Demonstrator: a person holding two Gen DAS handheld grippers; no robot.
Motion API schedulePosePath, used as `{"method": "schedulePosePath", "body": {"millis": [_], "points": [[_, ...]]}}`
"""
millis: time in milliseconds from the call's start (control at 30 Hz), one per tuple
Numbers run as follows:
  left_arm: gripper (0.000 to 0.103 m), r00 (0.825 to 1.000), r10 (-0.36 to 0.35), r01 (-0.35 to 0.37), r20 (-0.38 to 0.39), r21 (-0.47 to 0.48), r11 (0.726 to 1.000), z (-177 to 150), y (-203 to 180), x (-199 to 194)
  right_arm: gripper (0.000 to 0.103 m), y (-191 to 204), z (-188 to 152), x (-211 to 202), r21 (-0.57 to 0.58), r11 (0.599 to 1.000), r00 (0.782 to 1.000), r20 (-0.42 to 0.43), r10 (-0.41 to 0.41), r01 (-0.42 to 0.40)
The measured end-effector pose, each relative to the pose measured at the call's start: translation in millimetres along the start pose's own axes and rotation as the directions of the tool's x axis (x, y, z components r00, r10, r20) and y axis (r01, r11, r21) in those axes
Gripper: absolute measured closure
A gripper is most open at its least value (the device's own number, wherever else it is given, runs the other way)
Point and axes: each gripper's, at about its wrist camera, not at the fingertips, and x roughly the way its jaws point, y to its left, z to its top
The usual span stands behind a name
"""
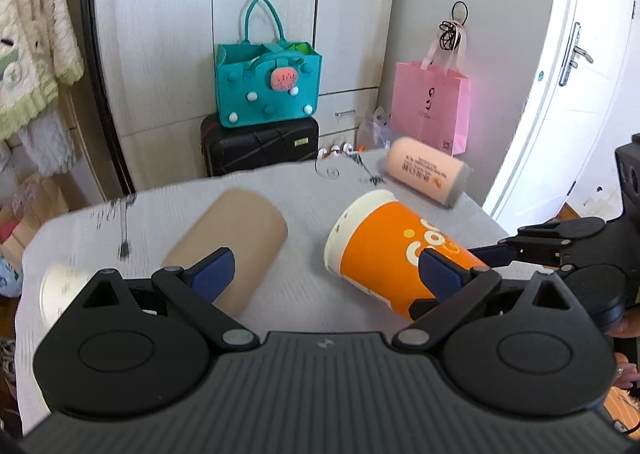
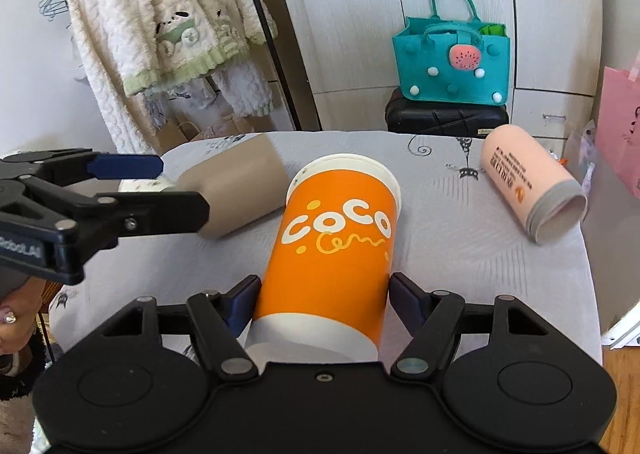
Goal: Flip cup upright
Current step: 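Close the right gripper around the orange cup's body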
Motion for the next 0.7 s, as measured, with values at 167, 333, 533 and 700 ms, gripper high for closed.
{"method": "schedulePosePath", "body": {"millis": [167, 333, 533, 700], "points": [[0.003, 1.000, -0.011, 0.011, -0.017, -0.019, 1.000, -21, 0, -20, 0.028, 20, -21, -13, 0.000, 0.999, 0.999, 0.024, 0.033, -0.033], [0.003, 1.000, -0.001, 0.001, -0.003, -0.022, 1.000, -29, 2, -44, 0.029, 43, -31, -25, -0.032, 0.998, 0.997, 0.052, 0.052, -0.050], [0.003, 1.000, 0.017, -0.017, -0.006, -0.040, 0.999, -46, 8, -64, 0.030, 59, -44, -29, -0.051, 0.998, 0.994, 0.099, 0.051, -0.046], [0.003, 0.999, -0.022, 0.018, -0.040, -0.098, 0.995, -64, 17, -67, 0.030, 75, -64, -27, -0.087, 0.996, 0.991, 0.136, 0.009, 0.003]]}}
